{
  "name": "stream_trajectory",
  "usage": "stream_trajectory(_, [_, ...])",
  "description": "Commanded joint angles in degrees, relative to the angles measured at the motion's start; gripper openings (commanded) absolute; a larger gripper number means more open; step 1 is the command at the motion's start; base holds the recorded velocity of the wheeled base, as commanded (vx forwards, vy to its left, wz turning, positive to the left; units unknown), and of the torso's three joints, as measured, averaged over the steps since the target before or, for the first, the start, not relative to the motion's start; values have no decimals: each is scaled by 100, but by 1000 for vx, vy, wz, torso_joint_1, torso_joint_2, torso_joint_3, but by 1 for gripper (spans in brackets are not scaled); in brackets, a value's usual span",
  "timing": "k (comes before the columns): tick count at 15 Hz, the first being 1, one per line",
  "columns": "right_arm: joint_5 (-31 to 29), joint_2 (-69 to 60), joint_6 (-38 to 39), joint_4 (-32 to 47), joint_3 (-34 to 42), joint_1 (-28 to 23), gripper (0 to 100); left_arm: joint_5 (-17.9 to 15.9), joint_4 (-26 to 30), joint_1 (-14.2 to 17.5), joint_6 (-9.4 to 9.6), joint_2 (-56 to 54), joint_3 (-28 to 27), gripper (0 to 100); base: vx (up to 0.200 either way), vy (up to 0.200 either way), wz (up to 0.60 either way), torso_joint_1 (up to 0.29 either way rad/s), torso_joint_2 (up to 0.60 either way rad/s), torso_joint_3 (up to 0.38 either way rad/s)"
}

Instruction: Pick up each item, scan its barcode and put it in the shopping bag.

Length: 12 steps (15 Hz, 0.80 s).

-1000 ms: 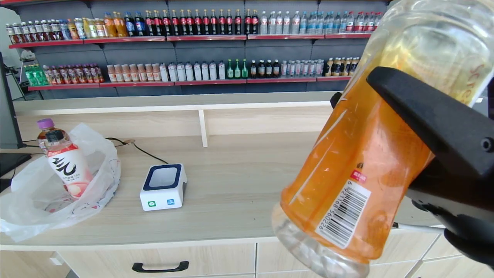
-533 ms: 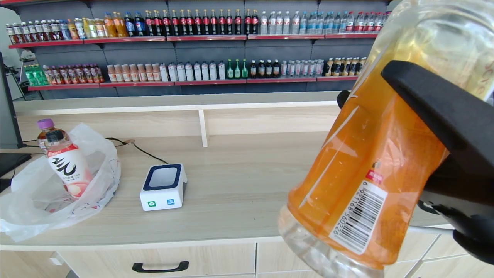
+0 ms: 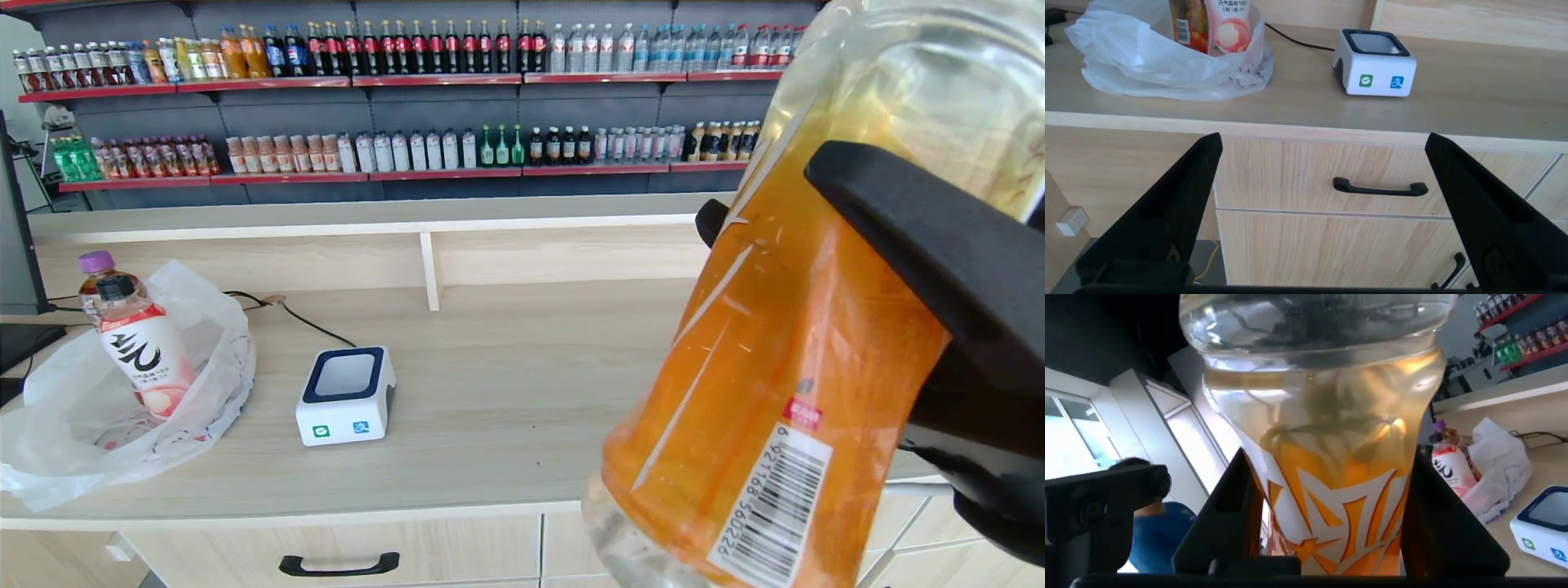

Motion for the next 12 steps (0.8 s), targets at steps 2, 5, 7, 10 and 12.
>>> stream_trajectory(2, [214,111,-37,-8,128,-113,0,7,-2,0,-3,-2,0,100,0,0,0,0,0,0])
stream_trajectory(5, [276,700,-530,-8,22,-843,0,7,-2,0,-3,-2,0,100,0,0,0,0,0,0])
stream_trajectory(7, [425,955,-855,-8,-110,-948,0,7,-2,0,-3,-2,0,100,0,0,0,0,0,0])
stream_trajectory(10, [241,1456,-1865,-8,22,-992,0,-2,-2,0,-3,-2,0,100,0,0,0,0,0,0])
stream_trajectory(12, [-348,1553,-2305,-8,189,-992,0,7,-2,0,-3,-2,0,100,0,0,0,0,0,0])
